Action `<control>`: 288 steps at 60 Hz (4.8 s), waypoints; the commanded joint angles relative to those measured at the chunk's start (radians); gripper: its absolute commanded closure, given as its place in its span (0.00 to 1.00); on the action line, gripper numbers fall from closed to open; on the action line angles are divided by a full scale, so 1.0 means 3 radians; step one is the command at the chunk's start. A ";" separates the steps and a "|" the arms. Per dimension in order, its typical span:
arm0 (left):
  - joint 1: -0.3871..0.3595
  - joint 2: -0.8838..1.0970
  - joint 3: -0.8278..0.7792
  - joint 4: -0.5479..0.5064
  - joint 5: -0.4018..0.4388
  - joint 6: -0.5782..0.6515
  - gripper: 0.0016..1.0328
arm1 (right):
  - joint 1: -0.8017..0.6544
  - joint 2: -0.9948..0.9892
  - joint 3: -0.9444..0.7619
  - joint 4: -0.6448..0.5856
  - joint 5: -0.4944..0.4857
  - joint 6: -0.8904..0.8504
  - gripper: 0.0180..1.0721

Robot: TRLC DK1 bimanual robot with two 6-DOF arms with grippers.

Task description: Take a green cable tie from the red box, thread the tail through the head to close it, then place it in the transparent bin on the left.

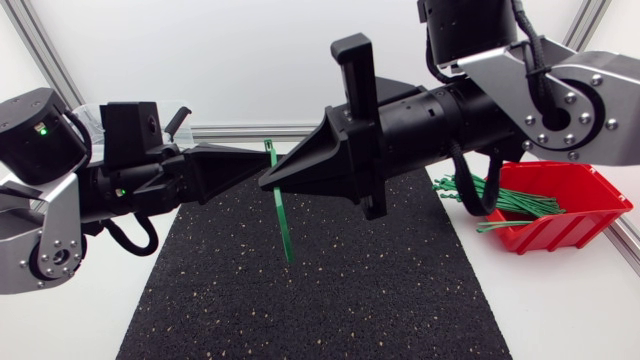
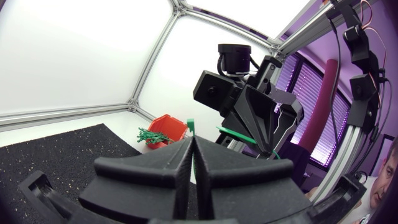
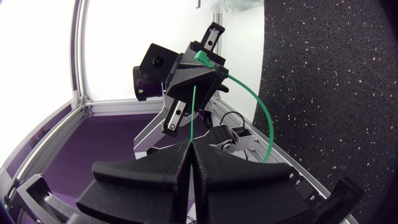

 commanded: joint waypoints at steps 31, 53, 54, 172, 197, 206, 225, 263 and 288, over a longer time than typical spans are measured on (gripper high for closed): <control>-0.0134 -0.0327 -0.0159 0.0070 0.0015 -0.0142 0.97 | 0.0100 -0.0144 -0.0023 0.0328 0.0088 0.0358 0.95; -0.0159 -0.0332 -0.0051 0.0070 -0.0021 -0.0172 0.97 | 0.0187 -0.0257 -0.0110 0.0323 0.0093 0.0399 0.95; -0.0159 -0.0332 -0.0036 0.0070 -0.0021 -0.0177 0.97 | 0.0187 -0.0272 -0.0110 0.0323 0.0093 0.0409 0.95; -0.0507 -0.0710 0.0163 0.0070 -0.0215 -0.0413 0.97 | 0.0330 -0.0574 0.0038 0.0190 0.0180 0.0716 0.95; -0.0487 -0.0675 0.0174 0.0014 -0.0235 -0.0505 0.97 | 0.0274 -0.0610 -0.0023 0.0241 0.0180 0.0716 0.95; -0.0471 -0.0613 0.0209 -0.0155 -0.0220 -0.0607 0.97 | 0.0248 -0.0640 -0.0023 0.0236 0.0180 0.0721 0.95; -0.0466 -0.0557 0.0255 -0.0365 -0.0225 -0.0607 0.97 | 0.0207 -0.0559 -0.0044 0.0215 0.0164 0.0752 0.95; -0.0343 -0.0501 0.0276 -0.0472 -0.0286 -0.0607 0.97 | 0.0054 -0.0329 -0.0013 0.0164 0.0129 0.0885 0.95; -0.0333 -0.0557 0.0225 -0.0447 -0.0266 -0.0581 0.97 | 0.0028 -0.0410 -0.0013 0.0251 0.0124 0.0885 0.95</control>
